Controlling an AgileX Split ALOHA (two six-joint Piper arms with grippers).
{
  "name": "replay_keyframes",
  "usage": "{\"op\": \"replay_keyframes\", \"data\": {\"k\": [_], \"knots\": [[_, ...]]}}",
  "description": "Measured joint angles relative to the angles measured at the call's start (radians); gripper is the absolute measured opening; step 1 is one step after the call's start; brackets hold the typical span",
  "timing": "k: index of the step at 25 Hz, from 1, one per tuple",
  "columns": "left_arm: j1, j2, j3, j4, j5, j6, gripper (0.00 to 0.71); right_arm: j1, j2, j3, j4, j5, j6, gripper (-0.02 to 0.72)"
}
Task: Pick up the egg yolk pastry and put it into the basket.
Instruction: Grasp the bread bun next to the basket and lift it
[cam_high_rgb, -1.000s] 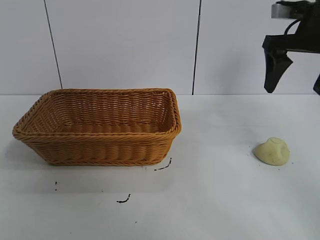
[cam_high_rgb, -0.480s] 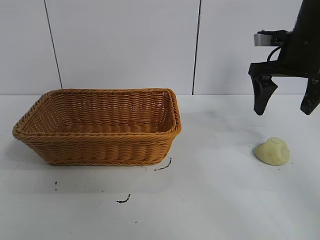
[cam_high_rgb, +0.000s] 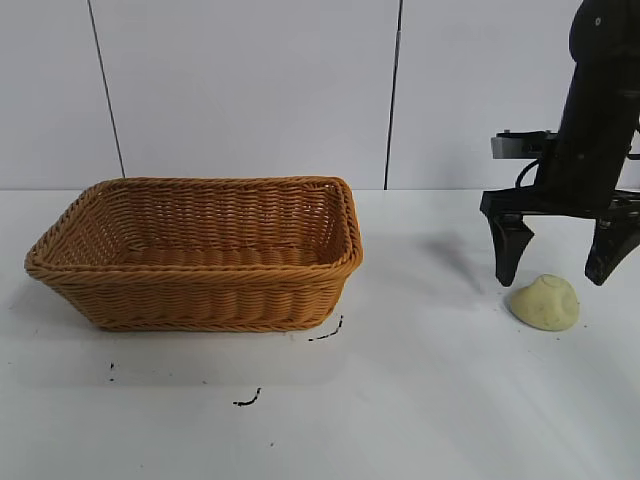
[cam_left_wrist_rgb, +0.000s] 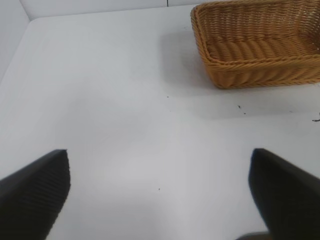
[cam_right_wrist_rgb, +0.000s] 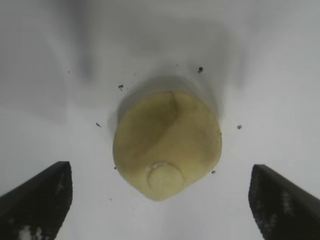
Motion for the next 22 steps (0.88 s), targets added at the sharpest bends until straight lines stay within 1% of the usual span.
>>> {"op": "replay_keyframes", "data": {"k": [6, 22], "knots": [[0.000, 0.000, 0.000, 0.000, 0.000, 0.000, 0.697, 0.000, 0.041, -0.003, -0.002, -0.003, 0.011, 0.686], [0.000, 0.000, 0.000, 0.000, 0.000, 0.000, 0.697, 0.000, 0.051, -0.003, -0.022, -0.022, 0.011, 0.675]]}}
